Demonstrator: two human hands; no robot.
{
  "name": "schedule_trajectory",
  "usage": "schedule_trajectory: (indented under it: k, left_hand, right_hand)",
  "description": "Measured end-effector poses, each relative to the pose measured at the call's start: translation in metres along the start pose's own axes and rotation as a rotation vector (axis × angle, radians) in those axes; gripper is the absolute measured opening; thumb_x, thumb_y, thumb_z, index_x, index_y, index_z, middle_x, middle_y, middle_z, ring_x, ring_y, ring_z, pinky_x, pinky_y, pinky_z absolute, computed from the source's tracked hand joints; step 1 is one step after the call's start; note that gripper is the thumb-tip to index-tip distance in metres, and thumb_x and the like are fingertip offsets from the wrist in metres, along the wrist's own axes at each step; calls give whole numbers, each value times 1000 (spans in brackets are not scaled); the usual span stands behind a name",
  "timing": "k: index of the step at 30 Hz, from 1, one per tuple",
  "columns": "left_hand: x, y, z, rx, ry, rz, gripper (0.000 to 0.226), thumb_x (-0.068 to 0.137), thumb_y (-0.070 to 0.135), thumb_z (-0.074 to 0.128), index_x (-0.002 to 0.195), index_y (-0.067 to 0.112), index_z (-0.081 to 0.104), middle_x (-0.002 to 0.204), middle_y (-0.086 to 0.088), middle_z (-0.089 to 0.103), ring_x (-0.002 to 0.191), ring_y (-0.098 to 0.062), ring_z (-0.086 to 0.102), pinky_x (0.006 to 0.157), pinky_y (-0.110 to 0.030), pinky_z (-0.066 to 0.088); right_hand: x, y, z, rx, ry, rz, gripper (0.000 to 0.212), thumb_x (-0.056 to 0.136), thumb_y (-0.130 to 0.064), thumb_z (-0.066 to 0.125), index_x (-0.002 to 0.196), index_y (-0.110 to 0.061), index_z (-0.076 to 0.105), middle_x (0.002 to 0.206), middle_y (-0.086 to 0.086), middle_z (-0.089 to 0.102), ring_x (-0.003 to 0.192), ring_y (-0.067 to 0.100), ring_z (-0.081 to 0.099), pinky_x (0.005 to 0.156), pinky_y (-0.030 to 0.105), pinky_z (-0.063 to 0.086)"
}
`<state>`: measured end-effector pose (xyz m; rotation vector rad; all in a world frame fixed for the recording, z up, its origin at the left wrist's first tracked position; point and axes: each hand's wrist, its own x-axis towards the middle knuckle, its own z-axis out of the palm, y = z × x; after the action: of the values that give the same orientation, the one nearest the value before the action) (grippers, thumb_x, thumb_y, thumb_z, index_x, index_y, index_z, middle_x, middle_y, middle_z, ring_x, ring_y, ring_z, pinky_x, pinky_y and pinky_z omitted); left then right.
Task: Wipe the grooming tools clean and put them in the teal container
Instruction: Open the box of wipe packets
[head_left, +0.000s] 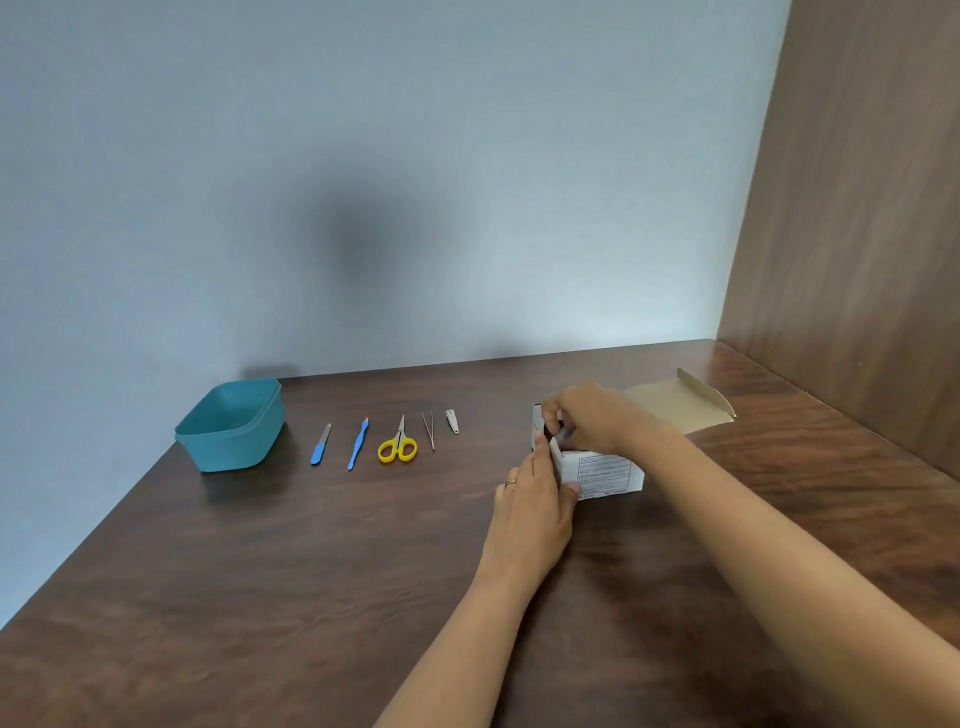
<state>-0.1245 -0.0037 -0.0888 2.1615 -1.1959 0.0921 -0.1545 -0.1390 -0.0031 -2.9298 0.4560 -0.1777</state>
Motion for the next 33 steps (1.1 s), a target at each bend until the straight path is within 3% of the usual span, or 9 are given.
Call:
schedule_trajectory:
  k: [3,7,12,16,21,25,28,33]
  left_hand:
    - [0,0,1,26,2,-2,67,99,35,42,153,12,9,139,-8,47,126,-28,43,103,-39,33]
    - [2,1,3,86,11,3,65,99,38,40,152,11,13,135,-9,51,123,-28,44,101,-39,35]
    - [5,3,6,158,66,43,62,99,39,38,150,8,20,126,-13,57,114,-32,50,94,-42,40]
    - [5,2,10,191,145,100,71,90,48,21,146,5,30,117,-13,63,106,-32,57,87,-42,45]
    - [6,5,7,99,181,149,54,94,30,48,139,6,33,109,-9,65,98,-29,62,83,-39,48]
    - [4,9,2,5,205,183,30,93,24,52,117,9,42,106,-7,64,95,-30,63,78,-38,47]
    - [7,7,3,-72,159,145,31,92,27,55,114,12,40,106,-8,63,96,-31,61,77,-38,47]
    - [10,1,3,-199,24,95,22,93,31,51,112,19,46,93,1,69,87,-20,65,76,-37,51]
  right_hand:
    - [-4,3,-3,-76,75,-25,10,76,-14,63,72,-23,61,73,-13,44,69,11,48,63,26,38]
    - [-8,9,-11,-64,122,-33,9,81,-20,64,77,-27,68,85,-11,54,82,10,52,70,29,45]
    - [-12,21,-12,1,221,-12,14,85,-21,59,81,-30,69,81,-15,57,83,10,52,65,26,35]
    - [-17,30,-11,59,262,13,16,88,-17,55,91,-26,69,81,-11,67,80,14,58,65,25,36]
    - [-17,44,-4,131,348,20,19,91,-15,53,98,-26,67,87,-10,62,80,16,55,66,27,37]
    - [-21,39,-6,240,640,8,13,91,-12,51,90,-18,62,84,-1,65,79,19,58,71,36,49]
    - [-29,16,-9,555,815,29,13,94,-12,46,86,-17,54,76,4,64,66,14,58,60,24,48]
    - [-31,-34,-2,1273,724,38,15,97,-3,47,85,-11,51,75,4,57,66,6,60,58,21,53]
